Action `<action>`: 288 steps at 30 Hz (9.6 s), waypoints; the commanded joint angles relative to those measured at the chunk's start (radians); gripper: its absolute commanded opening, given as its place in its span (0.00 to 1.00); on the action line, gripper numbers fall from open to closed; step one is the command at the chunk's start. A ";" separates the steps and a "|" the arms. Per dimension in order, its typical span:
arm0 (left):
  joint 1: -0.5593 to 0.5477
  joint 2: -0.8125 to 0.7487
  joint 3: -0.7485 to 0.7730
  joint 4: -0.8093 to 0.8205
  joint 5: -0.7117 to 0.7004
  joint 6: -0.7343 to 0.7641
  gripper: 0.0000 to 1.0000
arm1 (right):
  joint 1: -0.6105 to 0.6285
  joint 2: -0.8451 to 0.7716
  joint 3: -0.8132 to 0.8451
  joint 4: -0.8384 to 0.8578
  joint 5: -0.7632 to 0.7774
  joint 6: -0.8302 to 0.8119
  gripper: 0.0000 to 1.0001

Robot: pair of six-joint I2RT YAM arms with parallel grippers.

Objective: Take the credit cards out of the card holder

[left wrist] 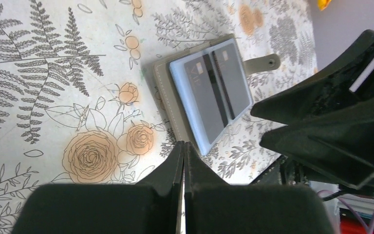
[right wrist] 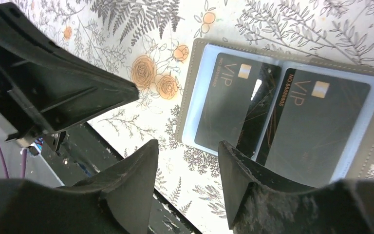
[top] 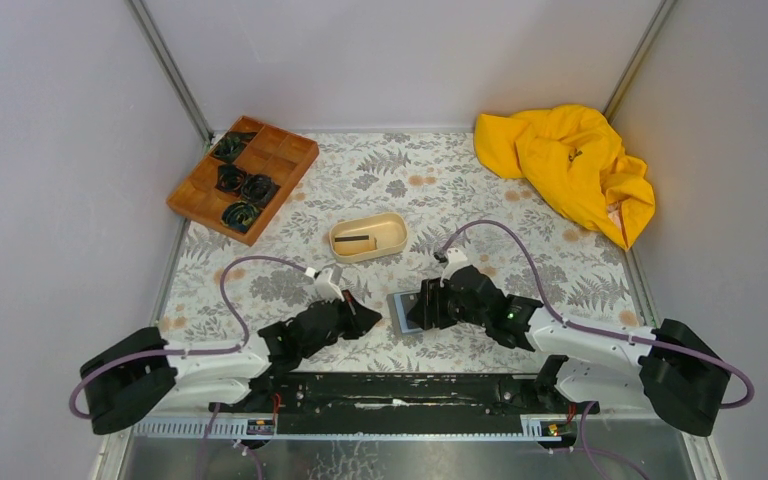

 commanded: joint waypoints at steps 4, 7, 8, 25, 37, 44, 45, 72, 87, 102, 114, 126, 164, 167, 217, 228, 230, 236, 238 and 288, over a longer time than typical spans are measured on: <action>0.006 -0.075 0.000 0.022 0.023 0.060 0.02 | -0.008 -0.035 0.018 -0.027 0.118 -0.005 0.44; 0.006 -0.012 0.039 0.094 0.106 0.072 0.02 | -0.023 -0.058 0.003 -0.013 0.131 -0.003 0.29; 0.005 0.014 0.038 0.185 0.145 0.073 0.02 | -0.026 -0.066 0.000 -0.017 0.143 -0.005 0.21; 0.094 0.466 0.140 0.482 0.322 0.041 0.00 | -0.083 -0.162 -0.069 -0.041 0.149 -0.015 0.01; 0.144 0.520 0.110 0.486 0.340 0.060 0.00 | -0.093 -0.070 -0.081 0.038 0.097 -0.013 0.04; 0.157 0.614 0.122 0.538 0.374 0.038 0.00 | -0.099 -0.059 -0.089 0.057 0.086 -0.018 0.11; 0.161 0.625 0.118 0.549 0.382 0.032 0.00 | -0.102 -0.059 -0.093 0.066 0.078 -0.017 0.17; 0.219 0.772 0.027 0.790 0.475 -0.051 0.00 | -0.188 0.220 -0.182 0.403 -0.193 0.025 0.49; 0.229 0.832 0.019 0.864 0.493 -0.076 0.00 | -0.187 0.181 -0.251 0.654 -0.391 0.089 0.39; 0.232 0.872 0.010 0.933 0.518 -0.093 0.00 | -0.188 0.193 -0.279 0.799 -0.409 0.147 0.36; 0.234 0.866 0.011 0.943 0.535 -0.094 0.00 | -0.193 0.288 -0.262 0.885 -0.404 0.170 0.17; 0.243 0.868 0.003 0.946 0.539 -0.101 0.00 | -0.198 0.212 -0.228 0.713 -0.380 0.119 0.00; 0.255 0.127 0.084 0.284 0.644 0.173 0.49 | -0.272 -0.365 -0.087 -0.035 -0.532 -0.125 0.00; 0.255 -0.058 0.178 -0.061 0.627 0.334 0.72 | -0.271 -0.412 -0.157 0.064 -0.672 -0.058 0.00; 0.088 -0.054 0.279 -0.066 0.816 0.446 0.00 | -0.242 -0.353 -0.275 0.321 -0.852 0.043 0.00; 0.088 -0.213 0.171 0.052 0.556 0.360 0.00 | -0.242 -0.670 -0.282 0.232 -0.527 0.067 0.62; 0.088 -0.251 0.141 0.101 0.491 0.327 0.00 | -0.242 -0.706 -0.304 0.257 -0.499 0.088 0.63; 0.089 -0.297 0.008 0.426 0.347 0.188 0.00 | -0.242 -0.680 -0.387 0.495 -0.497 0.201 0.62; 0.087 -0.289 -0.009 0.494 0.344 0.175 0.00 | -0.242 -0.649 -0.381 0.520 -0.495 0.205 0.62; 0.023 -0.154 -0.039 0.656 0.258 0.162 0.00 | -0.242 -0.325 -0.266 0.853 -0.540 0.249 0.29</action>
